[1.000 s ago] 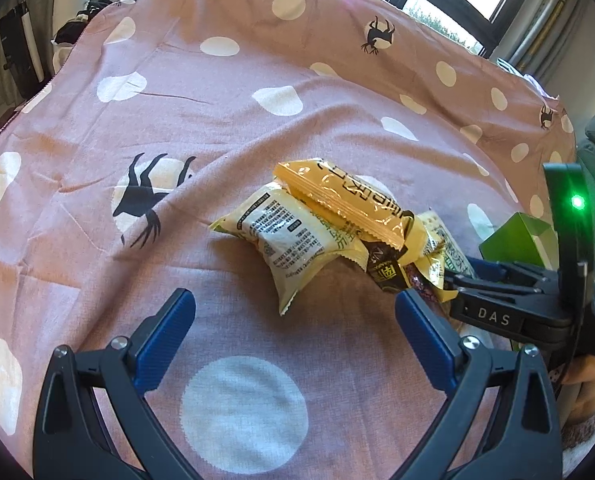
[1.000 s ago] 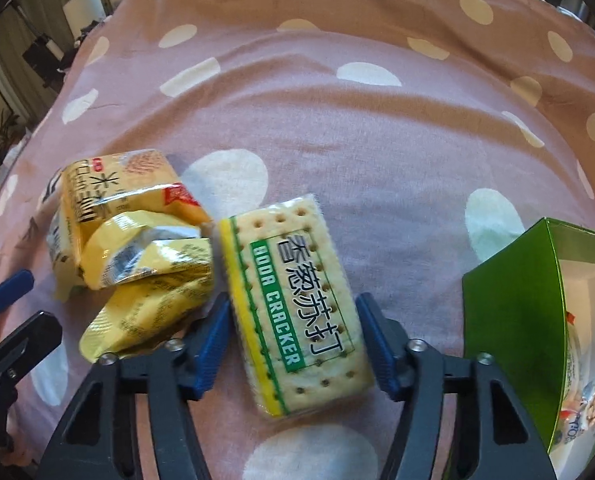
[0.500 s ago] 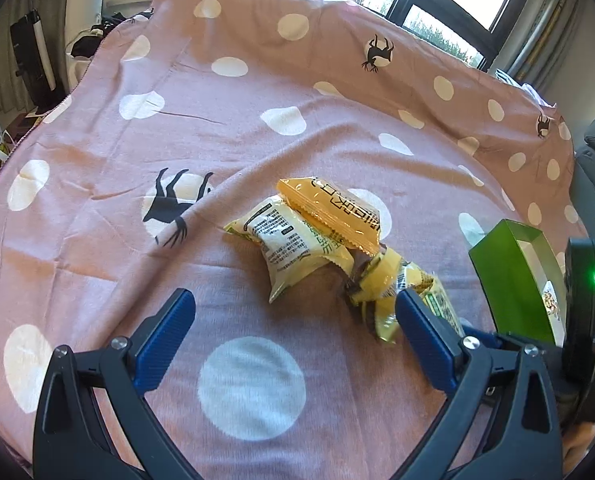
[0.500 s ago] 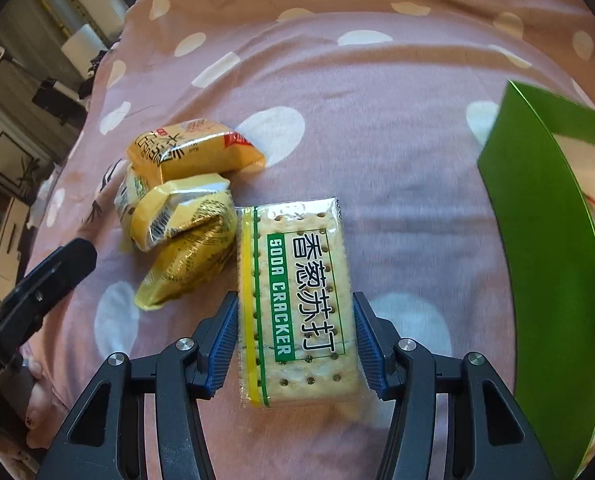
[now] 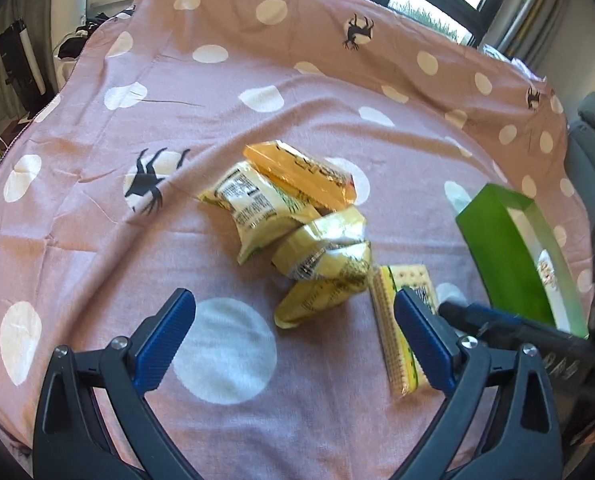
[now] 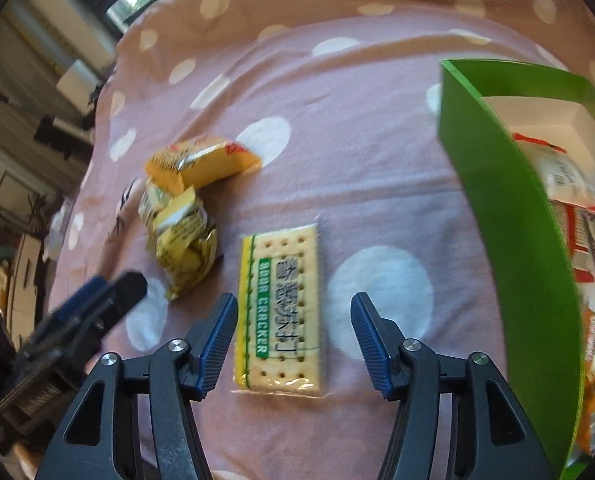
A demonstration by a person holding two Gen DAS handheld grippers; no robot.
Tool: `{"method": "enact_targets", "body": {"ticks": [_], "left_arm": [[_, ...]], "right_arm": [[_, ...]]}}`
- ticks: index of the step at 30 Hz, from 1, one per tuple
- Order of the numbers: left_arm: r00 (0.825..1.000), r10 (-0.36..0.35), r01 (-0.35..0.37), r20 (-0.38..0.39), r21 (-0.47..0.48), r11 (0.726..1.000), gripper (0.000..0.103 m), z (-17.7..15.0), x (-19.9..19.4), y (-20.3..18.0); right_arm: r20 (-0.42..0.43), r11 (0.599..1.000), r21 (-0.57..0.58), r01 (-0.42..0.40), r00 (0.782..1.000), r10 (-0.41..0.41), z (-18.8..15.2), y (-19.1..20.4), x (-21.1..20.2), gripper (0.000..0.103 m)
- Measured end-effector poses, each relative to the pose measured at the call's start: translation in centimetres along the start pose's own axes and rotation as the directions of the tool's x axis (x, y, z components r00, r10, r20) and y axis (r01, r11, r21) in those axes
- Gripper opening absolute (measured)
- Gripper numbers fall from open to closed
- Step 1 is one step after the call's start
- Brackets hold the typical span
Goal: Organize snacks
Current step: 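Grasp the SODA CRACKER pack with the right gripper and lift it, then carry the cracker pack with the right gripper and lower it into the box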
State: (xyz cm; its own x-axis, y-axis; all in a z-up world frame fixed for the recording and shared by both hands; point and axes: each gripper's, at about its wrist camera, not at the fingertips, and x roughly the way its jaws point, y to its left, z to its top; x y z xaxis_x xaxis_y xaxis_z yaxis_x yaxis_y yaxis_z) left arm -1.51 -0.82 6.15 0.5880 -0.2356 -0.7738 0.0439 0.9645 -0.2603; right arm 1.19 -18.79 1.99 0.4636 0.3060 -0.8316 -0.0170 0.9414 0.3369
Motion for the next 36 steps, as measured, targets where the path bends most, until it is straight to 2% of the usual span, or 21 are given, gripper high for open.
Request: {"method": "enact_targets", "body": {"ticks": [2, 4, 6, 10, 12, 13, 14, 20, 22, 24, 29, 32, 36], "left_arm": [[0.999, -0.033, 0.033, -0.028, 0.01, 0.999, 0.099, -0.4, 0.6, -0.7], [0.993, -0.106, 0.107, -0.057, 0.015, 0.994, 0.098, -0.9, 1.2, -1.6], [0.988, -0.134, 0.137, -0.082, 0.022, 0.99, 0.095, -1.3, 1.9, -2.4], [0.983, -0.128, 0.136, -0.131, 0.058, 0.989, 0.082, -2.4, 3.5, -4.3], [0.984, -0.12, 0.13, -0.131, 0.074, 0.989, 0.082, -2.8, 4.0, -4.8], [0.987, -0.11, 0.12, -0.116, 0.086, 0.989, 0.078, -2.9, 3.9, -5.0], [0.988, -0.109, 0.12, -0.109, 0.093, 0.988, 0.068, -2.9, 3.8, -5.2], [0.972, -0.205, 0.215, -0.115, 0.081, 0.973, 0.043, -3.1, 4.1, -5.8], [0.966, -0.227, 0.238, -0.125, 0.079, 0.968, 0.042, -3.0, 4.2, -6.2], [0.969, -0.217, 0.228, -0.12, 0.086, 0.97, 0.042, -3.0, 4.1, -6.4], [0.978, -0.188, 0.197, -0.088, 0.11, 0.974, 0.038, -2.6, 2.6, -7.6], [0.983, -0.183, 0.186, -0.028, 0.152, 0.971, 0.038, -2.0, 0.8, -8.8], [0.977, -0.21, 0.198, 0.04, 0.202, 0.959, 0.038, -1.2, -1.7, -10.6]], "right_arm": [[0.032, 0.999, 0.042, -0.025, 0.999, 0.024, 0.2, -1.0, -0.6, 0.063], [0.04, 0.995, 0.07, -0.068, 0.997, 0.065, 0.2, -1.8, -0.8, 0.063], [0.04, 0.989, 0.093, -0.114, 0.993, 0.11, 0.2, -2.2, -0.5, 0.063], [0.009, 0.98, 0.119, -0.161, 0.987, 0.161, 0.2, -2.5, 0.7, 0.063], [-0.016, 0.975, 0.13, -0.178, 0.983, 0.182, 0.2, -2.3, 1.6, 0.063], [-0.025, 0.975, 0.134, -0.179, 0.983, 0.183, 0.2, -2.3, 2.0, 0.063], [-0.035, 0.977, 0.133, -0.169, 0.984, 0.175, 0.1, -2.2, 2.3, 0.063], [-0.045, 0.98, 0.11, -0.166, 0.984, 0.172, 0.1, -2.0, 2.7, 0.063], [-0.052, 0.978, 0.109, -0.178, 0.981, 0.185, 0.0, -1.9, 2.9, 0.06], [-0.062, 0.978, 0.097, -0.183, 0.98, 0.189, 0.0, -1.6, 3.1, 0.054], [-0.052, 0.989, 0.067, -0.134, 0.989, 0.138, -0.2, -0.9, 2.3, 0.051], [0.01, 0.994, 0.019, -0.112, 0.994, 0.111, -0.1, -0.1, 0.3, 0.051], [0.116, 0.993, 0.01, -0.12, 0.986, 0.118, 0.1, -0.4, -3.2, 0.052]]}}
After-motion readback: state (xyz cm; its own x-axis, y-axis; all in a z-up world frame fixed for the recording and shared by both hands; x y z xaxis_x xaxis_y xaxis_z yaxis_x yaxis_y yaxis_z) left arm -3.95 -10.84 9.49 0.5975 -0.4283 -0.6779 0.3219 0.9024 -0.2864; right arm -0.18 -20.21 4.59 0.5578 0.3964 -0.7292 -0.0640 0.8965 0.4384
